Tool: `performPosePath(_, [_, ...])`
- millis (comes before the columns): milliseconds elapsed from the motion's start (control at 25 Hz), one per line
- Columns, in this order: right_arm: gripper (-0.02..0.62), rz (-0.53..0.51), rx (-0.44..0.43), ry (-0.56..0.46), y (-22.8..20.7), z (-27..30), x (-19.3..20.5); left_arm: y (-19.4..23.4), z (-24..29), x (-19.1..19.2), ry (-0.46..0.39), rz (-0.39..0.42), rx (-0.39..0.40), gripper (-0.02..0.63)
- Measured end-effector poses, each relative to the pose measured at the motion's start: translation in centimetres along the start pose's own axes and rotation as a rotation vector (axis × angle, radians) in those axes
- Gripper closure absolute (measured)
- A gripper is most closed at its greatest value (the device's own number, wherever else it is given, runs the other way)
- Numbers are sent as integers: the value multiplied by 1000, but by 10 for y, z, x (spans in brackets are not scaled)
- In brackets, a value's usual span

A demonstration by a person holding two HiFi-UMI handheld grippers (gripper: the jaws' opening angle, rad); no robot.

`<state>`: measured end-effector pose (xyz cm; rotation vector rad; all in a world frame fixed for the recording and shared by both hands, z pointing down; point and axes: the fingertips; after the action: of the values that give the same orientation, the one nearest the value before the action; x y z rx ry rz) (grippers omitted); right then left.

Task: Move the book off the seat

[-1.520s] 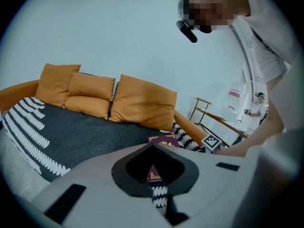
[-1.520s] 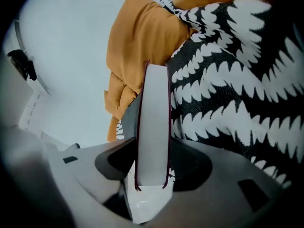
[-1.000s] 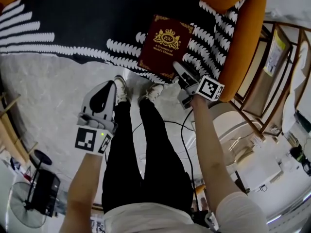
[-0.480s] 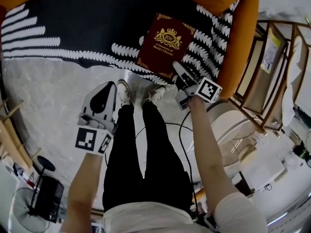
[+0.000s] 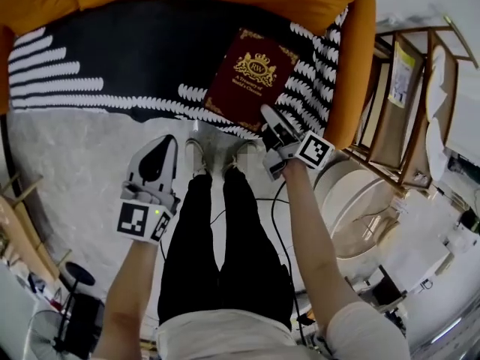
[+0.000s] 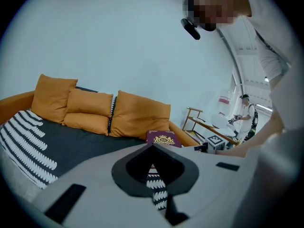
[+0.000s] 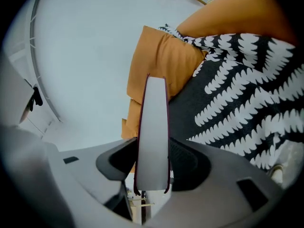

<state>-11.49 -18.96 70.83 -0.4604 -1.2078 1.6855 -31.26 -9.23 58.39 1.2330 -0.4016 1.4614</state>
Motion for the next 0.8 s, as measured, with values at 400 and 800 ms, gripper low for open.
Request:
performPosePath(400, [373, 27, -3, -111, 70, -42, -1, -16, -28, -47, -38, 25, 78, 589])
performPosePath(800, [373, 48, 4, -256, 128, -120, -21, -51, -51, -94, -82, 57, 163, 589])
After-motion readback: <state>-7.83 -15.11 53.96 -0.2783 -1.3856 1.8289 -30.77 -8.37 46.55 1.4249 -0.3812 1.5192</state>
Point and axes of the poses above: the fingertips, and each gripper's own axes: z forward along the fingers, y to its left, x out of its underside, and after that the axes turned 8 degrees about x, right-handed
